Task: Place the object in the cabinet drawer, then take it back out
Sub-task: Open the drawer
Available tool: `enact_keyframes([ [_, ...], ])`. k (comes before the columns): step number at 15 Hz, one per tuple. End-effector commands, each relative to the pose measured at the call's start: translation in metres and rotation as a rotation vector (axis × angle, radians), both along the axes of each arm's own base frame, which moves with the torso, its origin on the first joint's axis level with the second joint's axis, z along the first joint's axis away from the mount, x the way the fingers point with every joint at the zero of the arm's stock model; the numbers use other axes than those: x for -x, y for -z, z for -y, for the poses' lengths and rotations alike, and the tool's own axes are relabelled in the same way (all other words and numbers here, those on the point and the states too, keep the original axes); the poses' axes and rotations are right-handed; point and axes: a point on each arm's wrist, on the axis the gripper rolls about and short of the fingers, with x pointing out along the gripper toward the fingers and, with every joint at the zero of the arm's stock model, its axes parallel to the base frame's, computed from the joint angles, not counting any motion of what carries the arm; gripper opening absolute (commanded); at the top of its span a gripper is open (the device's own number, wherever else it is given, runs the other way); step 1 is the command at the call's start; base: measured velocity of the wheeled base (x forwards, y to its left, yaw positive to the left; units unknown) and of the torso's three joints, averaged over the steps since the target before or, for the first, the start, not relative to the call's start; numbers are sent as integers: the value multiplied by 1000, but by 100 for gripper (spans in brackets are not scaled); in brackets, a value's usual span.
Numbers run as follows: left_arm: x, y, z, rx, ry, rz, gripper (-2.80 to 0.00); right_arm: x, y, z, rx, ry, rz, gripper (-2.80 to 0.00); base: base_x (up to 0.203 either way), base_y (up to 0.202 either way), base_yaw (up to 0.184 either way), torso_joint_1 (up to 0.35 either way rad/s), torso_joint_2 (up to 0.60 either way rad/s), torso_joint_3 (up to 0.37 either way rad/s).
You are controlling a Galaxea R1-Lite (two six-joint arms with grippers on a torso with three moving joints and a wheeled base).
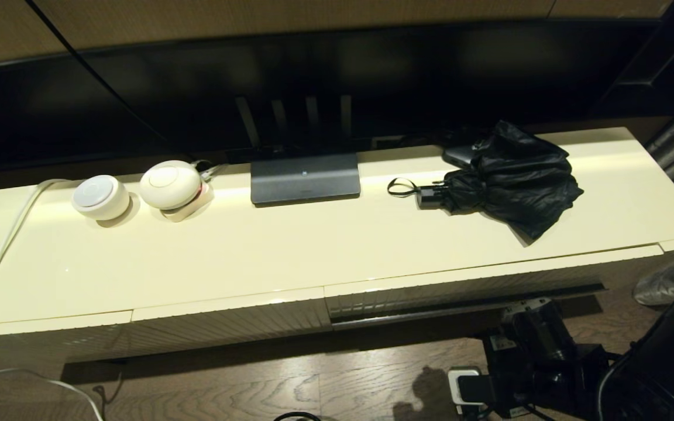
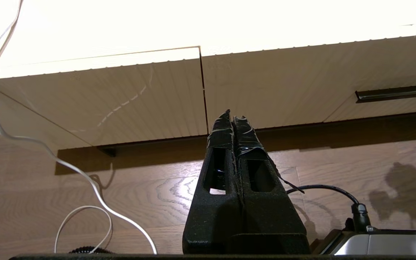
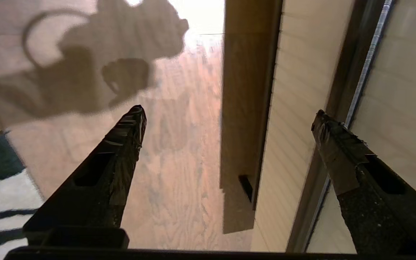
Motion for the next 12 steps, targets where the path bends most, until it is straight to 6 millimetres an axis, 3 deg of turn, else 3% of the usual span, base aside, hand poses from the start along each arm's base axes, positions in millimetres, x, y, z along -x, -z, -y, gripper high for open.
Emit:
enact_keyframes([
  [1,0,1,0,1,-1,-4,-280,-9,1,-1,-2,3,13,0,0,0,0,0,0,0],
  [12,0,1,0,1,-1,-5,-280,-38,7,1,-30,34,30,0,0,0,0,0,0,0],
])
